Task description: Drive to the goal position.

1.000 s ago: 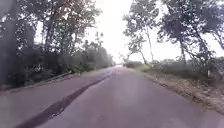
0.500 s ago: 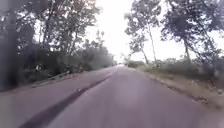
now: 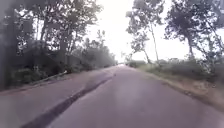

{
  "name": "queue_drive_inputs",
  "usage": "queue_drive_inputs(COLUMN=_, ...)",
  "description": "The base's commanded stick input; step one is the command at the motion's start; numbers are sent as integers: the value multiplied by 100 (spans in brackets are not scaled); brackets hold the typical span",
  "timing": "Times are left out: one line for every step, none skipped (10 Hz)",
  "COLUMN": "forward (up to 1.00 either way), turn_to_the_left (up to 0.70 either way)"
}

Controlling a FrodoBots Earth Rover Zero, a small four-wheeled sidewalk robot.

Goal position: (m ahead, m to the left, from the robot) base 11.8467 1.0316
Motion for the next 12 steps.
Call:
queue_drive_inputs(forward=100, turn_to_the_left=-40)
queue_drive_inputs(forward=100, turn_to_the_left=-40)
queue_drive_inputs(forward=100, turn_to_the_left=-25)
queue_drive_inputs(forward=100, turn_to_the_left=0)
queue_drive_inputs(forward=100, turn_to_the_left=0)
queue_drive_inputs(forward=100, turn_to_the_left=0)
queue_drive_inputs(forward=100, turn_to_the_left=0)
queue_drive_inputs(forward=100, turn_to_the_left=0)
queue_drive_inputs(forward=100, turn_to_the_left=0)
queue_drive_inputs(forward=100, turn_to_the_left=0)
queue_drive_inputs(forward=100, turn_to_the_left=0)
queue_drive_inputs(forward=100, turn_to_the_left=0)
